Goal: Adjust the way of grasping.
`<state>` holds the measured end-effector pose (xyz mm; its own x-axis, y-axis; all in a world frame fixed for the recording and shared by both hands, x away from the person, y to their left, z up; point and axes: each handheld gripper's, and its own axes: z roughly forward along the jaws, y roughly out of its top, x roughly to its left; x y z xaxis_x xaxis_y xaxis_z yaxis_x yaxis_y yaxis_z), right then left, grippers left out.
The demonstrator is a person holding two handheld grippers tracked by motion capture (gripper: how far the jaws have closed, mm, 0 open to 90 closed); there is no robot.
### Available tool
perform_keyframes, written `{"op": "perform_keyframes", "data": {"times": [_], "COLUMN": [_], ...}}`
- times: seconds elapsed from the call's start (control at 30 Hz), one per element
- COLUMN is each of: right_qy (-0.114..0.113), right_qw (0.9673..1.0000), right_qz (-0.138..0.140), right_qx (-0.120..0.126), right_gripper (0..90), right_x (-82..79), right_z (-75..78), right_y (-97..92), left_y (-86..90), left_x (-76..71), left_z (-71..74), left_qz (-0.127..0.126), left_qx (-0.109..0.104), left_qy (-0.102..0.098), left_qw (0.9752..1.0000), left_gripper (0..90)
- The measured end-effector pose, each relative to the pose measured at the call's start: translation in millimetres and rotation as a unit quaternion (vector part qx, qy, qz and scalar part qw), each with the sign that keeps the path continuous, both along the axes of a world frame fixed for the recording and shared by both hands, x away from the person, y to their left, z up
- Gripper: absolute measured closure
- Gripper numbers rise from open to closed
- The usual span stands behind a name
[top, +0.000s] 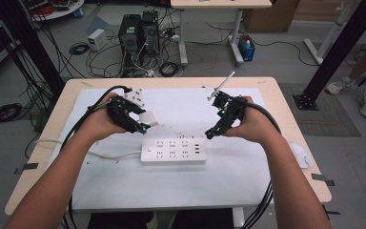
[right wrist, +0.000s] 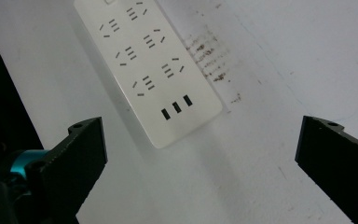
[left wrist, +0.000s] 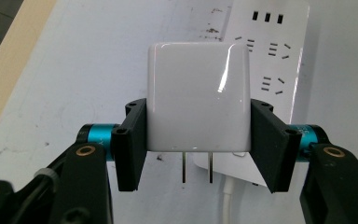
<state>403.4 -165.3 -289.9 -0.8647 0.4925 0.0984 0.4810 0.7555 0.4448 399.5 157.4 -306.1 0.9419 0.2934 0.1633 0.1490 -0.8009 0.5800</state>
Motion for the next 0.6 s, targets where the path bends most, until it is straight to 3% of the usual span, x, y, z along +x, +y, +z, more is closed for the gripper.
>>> {"op": "perform_keyframes", "data": {"times": [0.37,0.5,0.6], "right_qy": [0.02,0.03,0.037], "right_qw": [0.9981,0.9957,0.9951], "right_qz": [-0.018,-0.021,-0.021], "right_qx": [0.056,0.086,0.09], "right_gripper": [1.3,1.4,1.4], "right_x": [2.8,5.1,5.1], "right_z": [-8.4,-17.4,-20.5], "right_y": [-0.2,5.3,9.7], "left_y": [-15.4,-24.2,-26.8], "left_x": [-7.7,-11.5,-13.2], "left_z": [-10.0,-12.5,-13.3], "left_qz": [-0.023,-0.036,-0.039], "left_qx": [-0.004,-0.009,-0.007], "left_qy": [-0.025,-0.034,-0.038], "left_qw": [0.9994,0.9987,0.9985], "left_gripper": [42.6,42.6,42.6]}}
